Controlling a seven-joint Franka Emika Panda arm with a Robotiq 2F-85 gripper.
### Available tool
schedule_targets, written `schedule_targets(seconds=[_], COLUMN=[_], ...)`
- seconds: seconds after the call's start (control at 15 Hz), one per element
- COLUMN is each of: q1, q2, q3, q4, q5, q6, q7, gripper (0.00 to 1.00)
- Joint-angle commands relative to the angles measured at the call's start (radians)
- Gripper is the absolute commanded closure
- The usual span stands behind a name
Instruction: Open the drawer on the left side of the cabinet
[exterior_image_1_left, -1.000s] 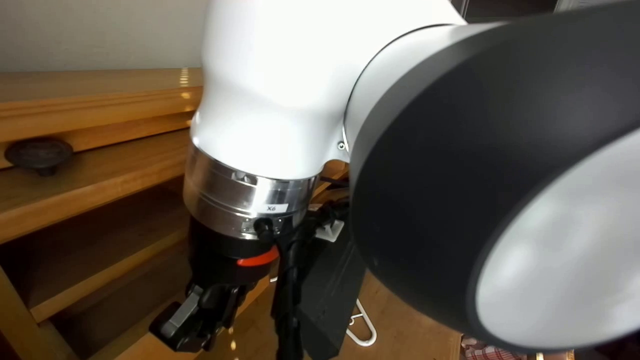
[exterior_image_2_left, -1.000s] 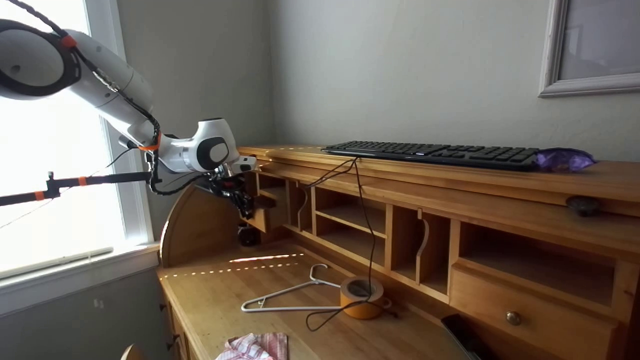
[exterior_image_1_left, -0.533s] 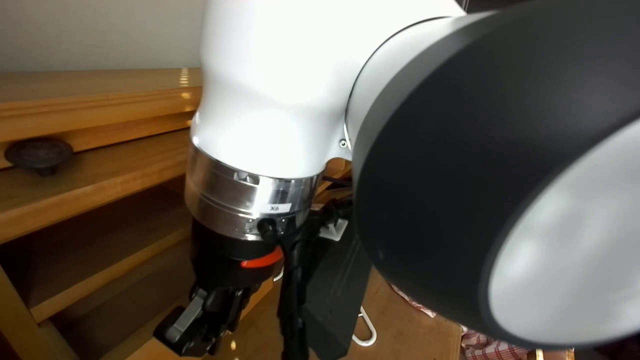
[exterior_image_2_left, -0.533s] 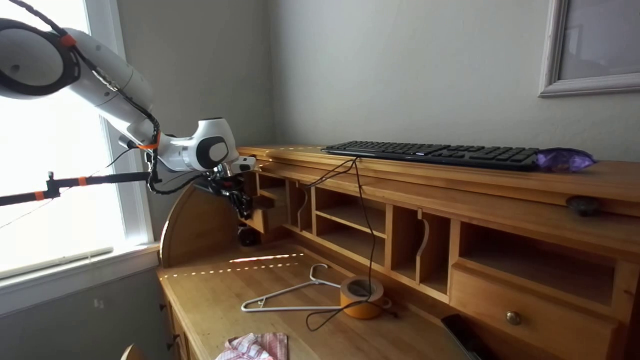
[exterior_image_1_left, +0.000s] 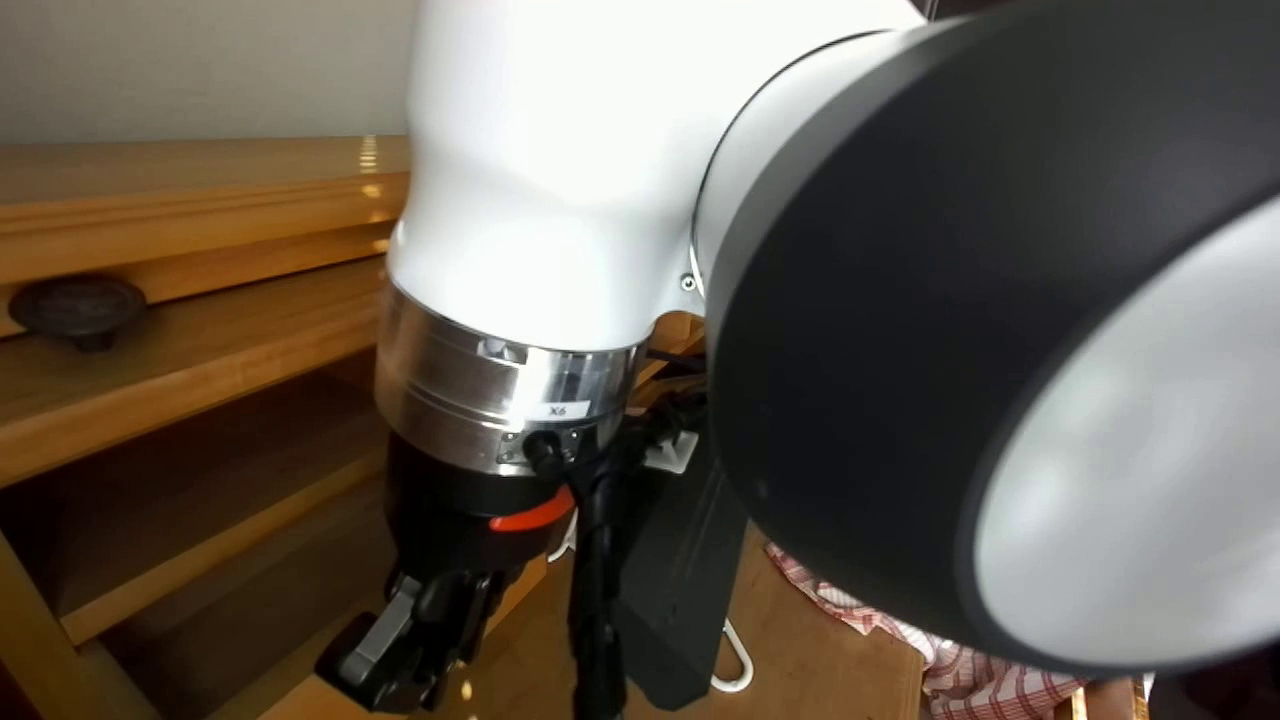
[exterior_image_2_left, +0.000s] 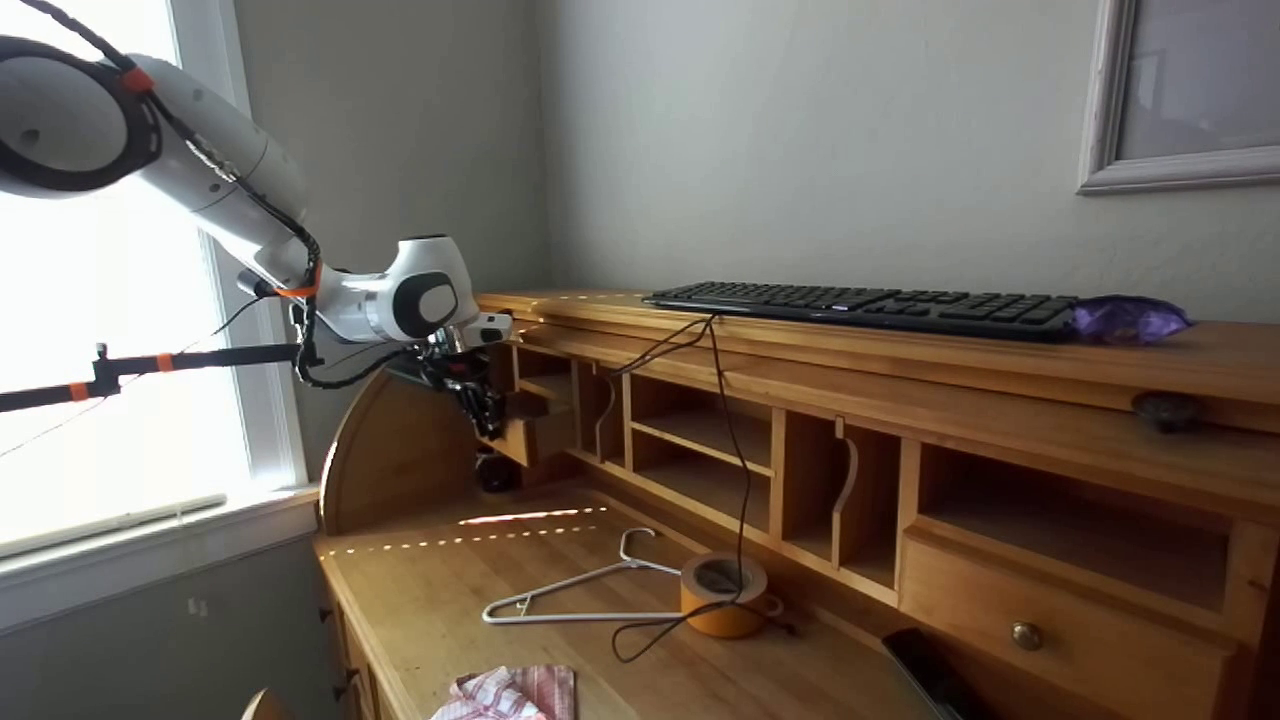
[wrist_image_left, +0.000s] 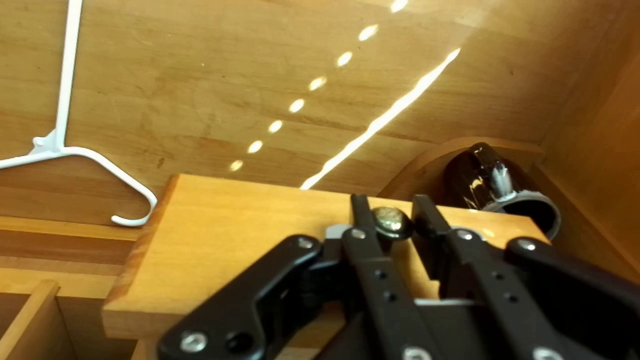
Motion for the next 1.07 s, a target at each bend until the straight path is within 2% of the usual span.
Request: schedule_targets(seconds=[0.0,0.27,0.4,0.67,0.87,1.0], q1=[-0.037,-0.041,-0.033,-0.048,-0.125,-0.161], q2=[-0.022,-0.032,-0.043,-0.088,-0.164,-0.223], q3=[0.052,0.067,0.057,0.058,0.106,0.092], q4=[-0.018,-0.013,-0.014,-0.027,-0.045,-0.065], q5=[0.037,0.054,0.047,0.058,0.185,0.204], q6=[-0.026,-0.084,-0.122,-0.233,-0.322,-0.347], q7=[-0.047,-0.027,0.0,0.027,-0.05,-0.073], gripper=[0.42,0.12,0.0,0.0,0.0,0.0])
